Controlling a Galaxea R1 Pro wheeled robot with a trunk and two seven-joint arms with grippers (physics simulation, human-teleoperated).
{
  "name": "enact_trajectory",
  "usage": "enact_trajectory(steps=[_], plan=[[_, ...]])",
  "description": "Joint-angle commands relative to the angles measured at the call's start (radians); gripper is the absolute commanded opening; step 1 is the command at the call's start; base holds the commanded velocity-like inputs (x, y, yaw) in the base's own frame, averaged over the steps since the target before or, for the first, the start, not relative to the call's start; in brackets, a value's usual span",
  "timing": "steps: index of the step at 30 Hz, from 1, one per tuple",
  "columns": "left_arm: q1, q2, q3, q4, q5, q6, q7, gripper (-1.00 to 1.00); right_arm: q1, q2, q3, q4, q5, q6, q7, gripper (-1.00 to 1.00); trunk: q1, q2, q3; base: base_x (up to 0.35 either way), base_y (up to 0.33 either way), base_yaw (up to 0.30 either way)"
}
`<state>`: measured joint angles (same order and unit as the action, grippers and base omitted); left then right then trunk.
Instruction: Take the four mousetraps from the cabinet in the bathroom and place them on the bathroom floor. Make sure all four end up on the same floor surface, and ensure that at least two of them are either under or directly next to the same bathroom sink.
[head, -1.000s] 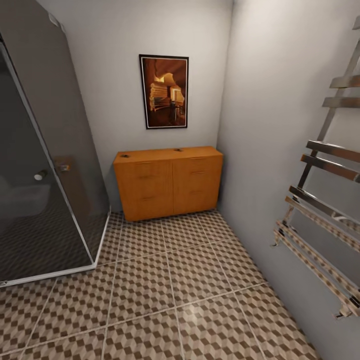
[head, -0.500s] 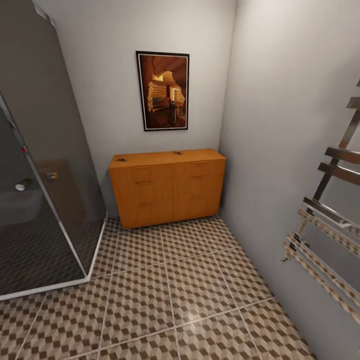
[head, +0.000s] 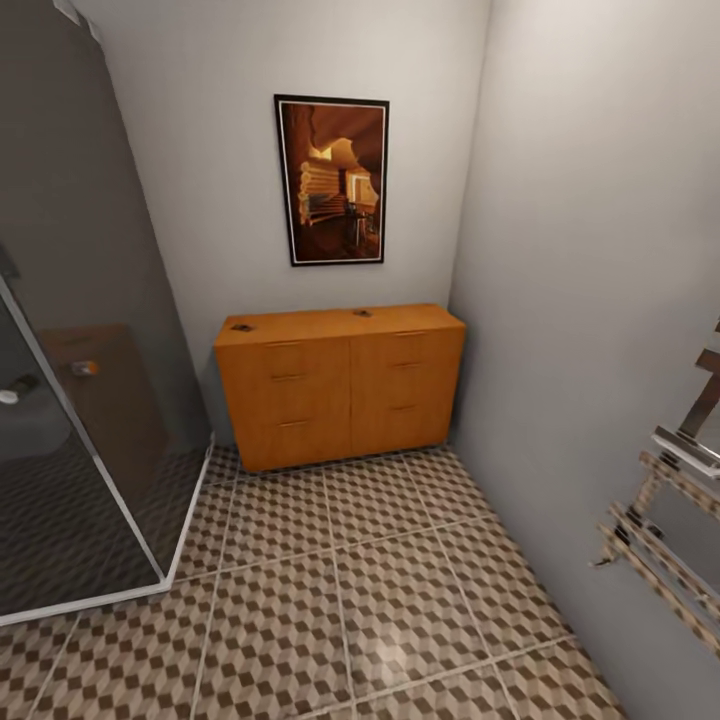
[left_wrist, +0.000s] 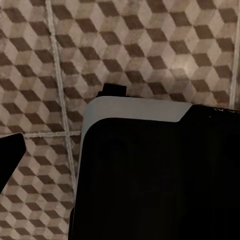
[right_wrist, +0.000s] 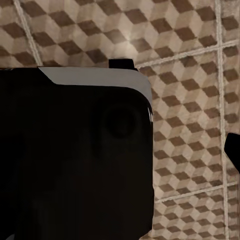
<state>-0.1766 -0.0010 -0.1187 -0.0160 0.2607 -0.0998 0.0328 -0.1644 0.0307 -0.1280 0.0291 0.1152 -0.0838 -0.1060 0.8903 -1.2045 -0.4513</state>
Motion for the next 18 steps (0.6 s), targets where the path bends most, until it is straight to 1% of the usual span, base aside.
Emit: enact_trajectory(steps=[1,15,18], plan=[[-0.001,0.0,-0.009,0.001,0.008,-0.002,0.002,1.0,-0.001,0.0,-0.009,0.003,0.011,-0.008,-0.004,1.0,0.001,0.0,-0.001,0.324,0.0,0.23],[-0.001,-0.001,-0.009,0.001,0.008,-0.002,0.002,1.0,-0.001,0.0,-0.009,0.003,0.01,-0.01,-0.001,1.0,0.001,0.0,-0.001,0.324,0.0,0.257],[-0.001,-0.001,-0.009,0.001,0.008,-0.001,0.002,1.0,-0.001,0.0,-0.009,0.003,0.01,-0.01,0.003,1.0,0.001,0.0,-0.001,0.324,0.0,0.066]])
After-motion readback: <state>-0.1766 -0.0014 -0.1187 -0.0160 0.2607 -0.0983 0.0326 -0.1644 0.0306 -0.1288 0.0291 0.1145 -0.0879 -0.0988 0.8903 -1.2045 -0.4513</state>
